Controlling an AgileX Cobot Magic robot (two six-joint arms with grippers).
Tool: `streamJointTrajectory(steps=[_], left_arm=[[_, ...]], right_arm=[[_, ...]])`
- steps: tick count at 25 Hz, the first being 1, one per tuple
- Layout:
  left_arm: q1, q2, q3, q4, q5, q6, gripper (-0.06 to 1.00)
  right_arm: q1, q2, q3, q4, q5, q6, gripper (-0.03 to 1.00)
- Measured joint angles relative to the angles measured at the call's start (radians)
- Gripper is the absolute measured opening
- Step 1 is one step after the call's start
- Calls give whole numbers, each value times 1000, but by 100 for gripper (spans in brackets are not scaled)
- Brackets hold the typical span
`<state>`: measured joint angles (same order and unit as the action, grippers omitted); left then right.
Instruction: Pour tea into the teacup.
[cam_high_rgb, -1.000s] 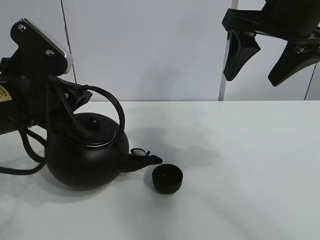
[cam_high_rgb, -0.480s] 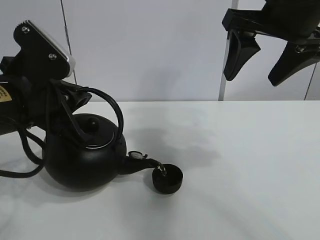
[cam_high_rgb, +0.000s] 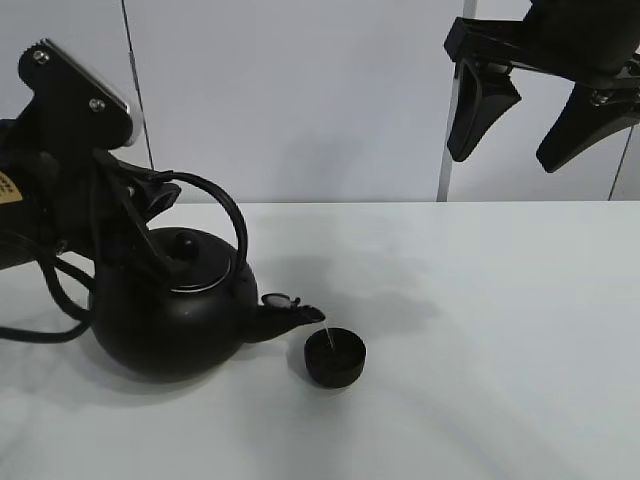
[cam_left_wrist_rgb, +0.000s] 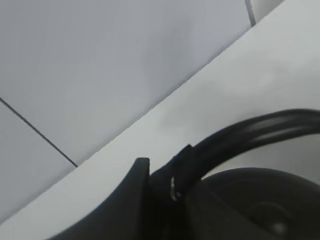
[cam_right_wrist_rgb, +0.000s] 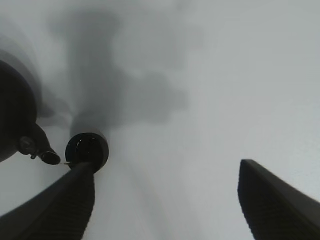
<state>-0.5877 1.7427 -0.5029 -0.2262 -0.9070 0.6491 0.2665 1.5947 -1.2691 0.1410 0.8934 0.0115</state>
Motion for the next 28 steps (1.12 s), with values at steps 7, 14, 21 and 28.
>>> streamJointTrajectory(steps=[7, 14, 21, 28], left_arm=[[0, 0, 0, -32, -112, -329, 10], [0, 0, 53, -31, -130, -445, 10], [0, 0, 116, -97, -125, -446, 10], [46, 0, 163, -129, -126, -445, 10]], right_arm=[[0, 0, 0, 0, 0, 0, 55], [0, 0, 0, 0, 1, 0, 55], [0, 0, 0, 0, 1, 0, 55], [0, 0, 0, 0, 1, 0, 55]])
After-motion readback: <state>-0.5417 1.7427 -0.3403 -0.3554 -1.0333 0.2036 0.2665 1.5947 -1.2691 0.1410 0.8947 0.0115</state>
